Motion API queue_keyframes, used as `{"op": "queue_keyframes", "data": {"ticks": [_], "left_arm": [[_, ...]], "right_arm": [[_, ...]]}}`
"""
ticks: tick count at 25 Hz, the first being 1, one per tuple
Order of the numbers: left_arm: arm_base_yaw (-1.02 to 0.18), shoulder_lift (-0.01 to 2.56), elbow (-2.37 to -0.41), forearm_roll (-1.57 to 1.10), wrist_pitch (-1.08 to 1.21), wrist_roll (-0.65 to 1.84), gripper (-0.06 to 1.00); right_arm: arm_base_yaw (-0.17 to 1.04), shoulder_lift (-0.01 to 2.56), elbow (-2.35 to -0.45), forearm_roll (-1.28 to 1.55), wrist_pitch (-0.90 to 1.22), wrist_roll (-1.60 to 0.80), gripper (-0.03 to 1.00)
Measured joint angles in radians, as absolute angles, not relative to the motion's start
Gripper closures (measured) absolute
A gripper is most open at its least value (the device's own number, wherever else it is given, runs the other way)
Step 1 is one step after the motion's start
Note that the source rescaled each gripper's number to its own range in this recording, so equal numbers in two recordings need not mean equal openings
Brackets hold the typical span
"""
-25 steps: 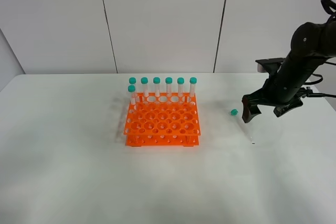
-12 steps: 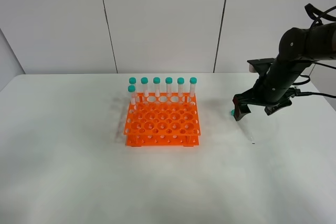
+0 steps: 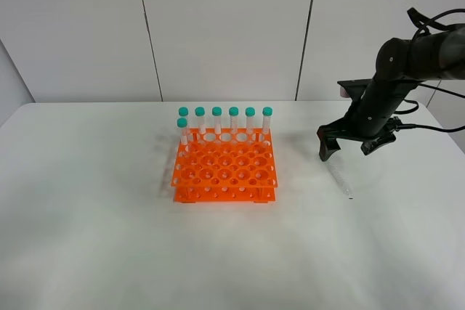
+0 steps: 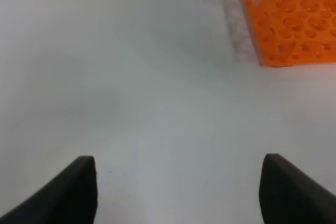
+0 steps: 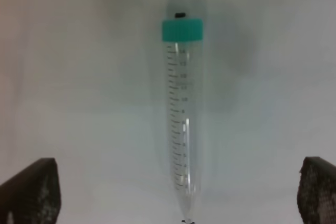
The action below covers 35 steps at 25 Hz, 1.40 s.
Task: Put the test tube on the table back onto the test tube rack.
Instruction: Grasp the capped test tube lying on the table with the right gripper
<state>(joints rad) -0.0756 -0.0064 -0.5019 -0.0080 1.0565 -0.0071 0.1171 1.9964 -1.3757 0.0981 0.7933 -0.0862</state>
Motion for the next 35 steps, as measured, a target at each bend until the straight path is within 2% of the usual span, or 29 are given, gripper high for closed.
{"op": "queue_keyframes", "data": {"ticks": [8,35], "left_arm": [[-0.076,-0.006,-0.502,-0.008,1.057,-0.007,0.07],[-0.076,-0.006,-0.502,-0.008,1.057,-0.007,0.07]], "right_arm": [[0.117,2.049,-1.376,0.074,0.846,-0.080,-0.03],[0.117,2.135,-1.376,0.068,0.783,-0.067,-0.01]]}}
